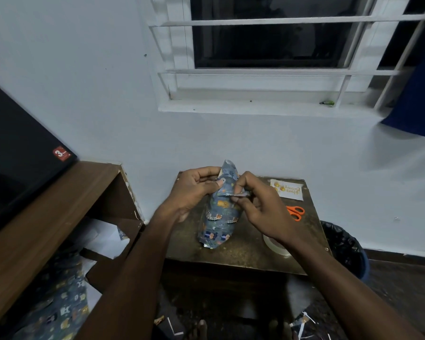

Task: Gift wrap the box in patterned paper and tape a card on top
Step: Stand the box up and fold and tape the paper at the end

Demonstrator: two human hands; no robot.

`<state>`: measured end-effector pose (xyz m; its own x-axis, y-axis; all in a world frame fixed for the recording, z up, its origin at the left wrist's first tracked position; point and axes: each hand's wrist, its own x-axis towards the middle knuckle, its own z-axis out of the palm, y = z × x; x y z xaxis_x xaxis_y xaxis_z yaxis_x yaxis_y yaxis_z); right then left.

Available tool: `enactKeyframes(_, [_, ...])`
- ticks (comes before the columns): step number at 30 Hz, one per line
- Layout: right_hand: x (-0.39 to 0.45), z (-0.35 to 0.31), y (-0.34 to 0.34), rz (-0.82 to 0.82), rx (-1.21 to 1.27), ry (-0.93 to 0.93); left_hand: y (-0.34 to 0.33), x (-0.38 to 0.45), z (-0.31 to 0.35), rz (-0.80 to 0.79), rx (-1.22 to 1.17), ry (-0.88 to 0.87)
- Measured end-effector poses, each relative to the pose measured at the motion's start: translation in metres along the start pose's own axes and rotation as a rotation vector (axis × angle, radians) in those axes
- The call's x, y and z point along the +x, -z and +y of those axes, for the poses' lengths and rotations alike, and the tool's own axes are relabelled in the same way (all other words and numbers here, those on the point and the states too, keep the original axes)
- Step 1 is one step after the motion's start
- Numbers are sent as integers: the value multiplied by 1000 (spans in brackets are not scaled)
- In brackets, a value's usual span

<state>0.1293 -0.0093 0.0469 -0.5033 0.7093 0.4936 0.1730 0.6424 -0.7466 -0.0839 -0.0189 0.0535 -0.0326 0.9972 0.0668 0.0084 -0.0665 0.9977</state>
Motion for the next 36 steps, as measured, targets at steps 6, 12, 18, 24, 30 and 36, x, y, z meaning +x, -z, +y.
enactKeyframes(6, [2, 0, 0, -54, 152, -77, -2, 0, 2, -44, -49, -26])
enactKeyframes(12, [2, 1, 2, -88, 308, -168, -2, 0, 2, -71, -27, -39])
enactKeyframes(18, [3, -1, -2, 3, 366, -178, -3, 0, -2, -33, -104, -8])
enactKeyframes(24, [2, 5, -2, -28, 314, -153, -14, -4, -3, 18, -57, 3])
enactKeyframes(30, [1, 6, -3, -47, 275, -143, -13, -3, -7, 8, -2, -70])
enactKeyframes(36, [-1, 8, -7, -42, 256, -152, -12, -1, -10, -15, 237, -217])
